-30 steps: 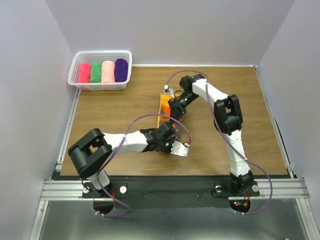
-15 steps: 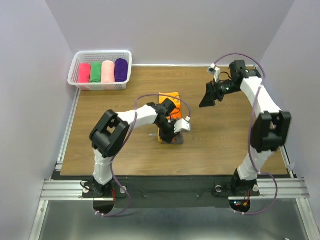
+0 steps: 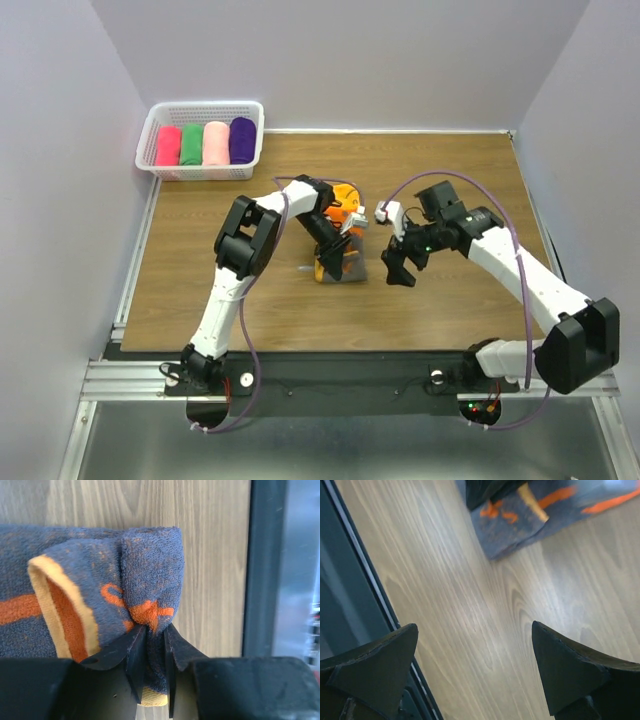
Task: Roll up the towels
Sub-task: Roll the towel
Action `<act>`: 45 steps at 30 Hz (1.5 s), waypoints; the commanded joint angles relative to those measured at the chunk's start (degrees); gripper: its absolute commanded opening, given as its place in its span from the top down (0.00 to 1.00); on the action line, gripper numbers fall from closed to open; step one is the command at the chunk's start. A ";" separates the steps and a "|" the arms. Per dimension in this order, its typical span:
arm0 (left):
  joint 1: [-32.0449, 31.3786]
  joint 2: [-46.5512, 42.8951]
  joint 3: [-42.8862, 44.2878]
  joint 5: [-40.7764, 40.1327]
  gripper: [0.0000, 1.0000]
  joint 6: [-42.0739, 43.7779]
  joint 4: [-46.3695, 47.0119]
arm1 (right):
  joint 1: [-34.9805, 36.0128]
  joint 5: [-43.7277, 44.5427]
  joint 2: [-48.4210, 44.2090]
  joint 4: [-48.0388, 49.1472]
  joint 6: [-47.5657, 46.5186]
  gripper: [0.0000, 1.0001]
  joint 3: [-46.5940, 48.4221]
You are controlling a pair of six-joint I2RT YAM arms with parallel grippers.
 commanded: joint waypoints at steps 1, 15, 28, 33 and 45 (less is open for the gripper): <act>2.76 7.66 3.47 -11.84 0.67 5.57 -1.64 | 7.25 13.68 1.29 11.16 -1.87 0.00 -1.89; 3.11 10.39 5.85 -13.68 0.63 5.13 -1.55 | 22.65 21.26 16.75 32.53 -6.97 0.08 -3.74; 3.46 10.13 5.76 -13.07 0.60 5.57 -1.55 | 23.18 16.60 23.80 34.99 -10.23 0.43 -5.23; 3.99 6.19 2.88 -11.23 0.51 4.78 0.11 | 22.83 12.74 25.20 34.82 -8.83 0.74 -6.38; 19.53 -14.28 -3.55 -8.32 0.40 4.69 1.70 | 16.85 -2.46 31.35 20.94 -7.15 0.99 2.05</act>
